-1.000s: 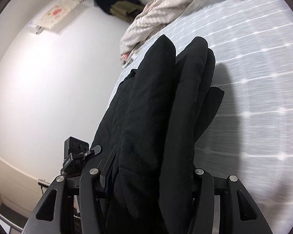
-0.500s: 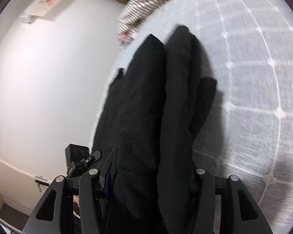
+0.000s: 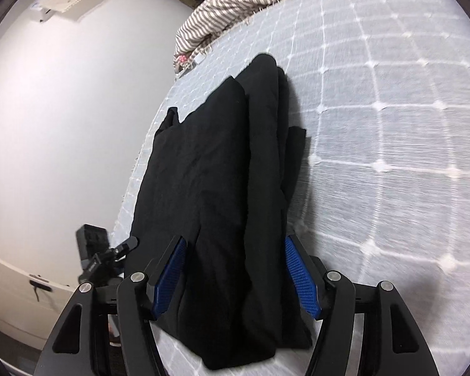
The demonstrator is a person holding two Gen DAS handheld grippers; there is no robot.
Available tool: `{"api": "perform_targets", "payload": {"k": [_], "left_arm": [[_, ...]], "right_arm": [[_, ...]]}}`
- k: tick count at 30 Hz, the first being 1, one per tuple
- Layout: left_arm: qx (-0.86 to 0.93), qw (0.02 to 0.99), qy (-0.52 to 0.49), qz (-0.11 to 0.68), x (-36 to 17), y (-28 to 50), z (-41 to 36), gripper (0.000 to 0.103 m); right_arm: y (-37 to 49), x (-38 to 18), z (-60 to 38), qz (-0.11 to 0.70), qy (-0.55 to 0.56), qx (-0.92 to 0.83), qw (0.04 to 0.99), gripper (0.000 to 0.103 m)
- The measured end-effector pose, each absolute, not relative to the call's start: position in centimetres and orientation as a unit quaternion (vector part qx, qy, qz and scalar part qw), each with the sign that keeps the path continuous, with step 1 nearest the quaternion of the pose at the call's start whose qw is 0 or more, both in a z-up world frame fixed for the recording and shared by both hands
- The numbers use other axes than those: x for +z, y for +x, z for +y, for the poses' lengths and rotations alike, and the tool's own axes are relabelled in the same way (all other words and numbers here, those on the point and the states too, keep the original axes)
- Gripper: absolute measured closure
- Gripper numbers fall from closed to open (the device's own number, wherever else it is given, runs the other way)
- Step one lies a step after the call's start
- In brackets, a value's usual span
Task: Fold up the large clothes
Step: 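Open both grippers and withdraw from the folded jacket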
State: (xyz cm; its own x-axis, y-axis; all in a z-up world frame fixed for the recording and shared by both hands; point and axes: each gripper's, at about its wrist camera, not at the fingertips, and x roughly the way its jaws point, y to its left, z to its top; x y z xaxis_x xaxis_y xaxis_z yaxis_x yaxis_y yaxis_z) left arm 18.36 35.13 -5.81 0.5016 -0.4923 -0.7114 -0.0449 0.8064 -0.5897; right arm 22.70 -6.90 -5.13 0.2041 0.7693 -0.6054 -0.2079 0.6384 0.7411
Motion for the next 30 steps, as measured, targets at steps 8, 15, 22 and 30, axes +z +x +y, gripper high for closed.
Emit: {"api": "perform_targets", "payload": {"k": [8, 15, 22, 30], "left_arm": [[-0.047, 0.855, -0.151, 0.495, -2.0, 13.5, 32.0, 0.006], [0.013, 0.866, -0.115, 0.487, -1.0, 8.4, 29.0, 0.000], [0.072, 0.874, -0.127, 0.463, -1.5, 5.5, 25.0, 0.000], [0.124, 0.862, -0.094, 0.482, -4.0, 4.4, 20.6, 0.000]], "right_arm": [[17.3, -4.2, -11.4, 0.525, 0.230, 0.272, 0.773, 0.025], [11.9, -3.3, -12.9, 0.523, 0.164, 0.238, 0.802, 0.012], [7.4, -2.7, -11.9, 0.488, 0.111, 0.238, 0.832, 0.000], [5.0, -5.0, -8.3, 0.484, 0.012, 0.225, 0.845, 0.000]]}}
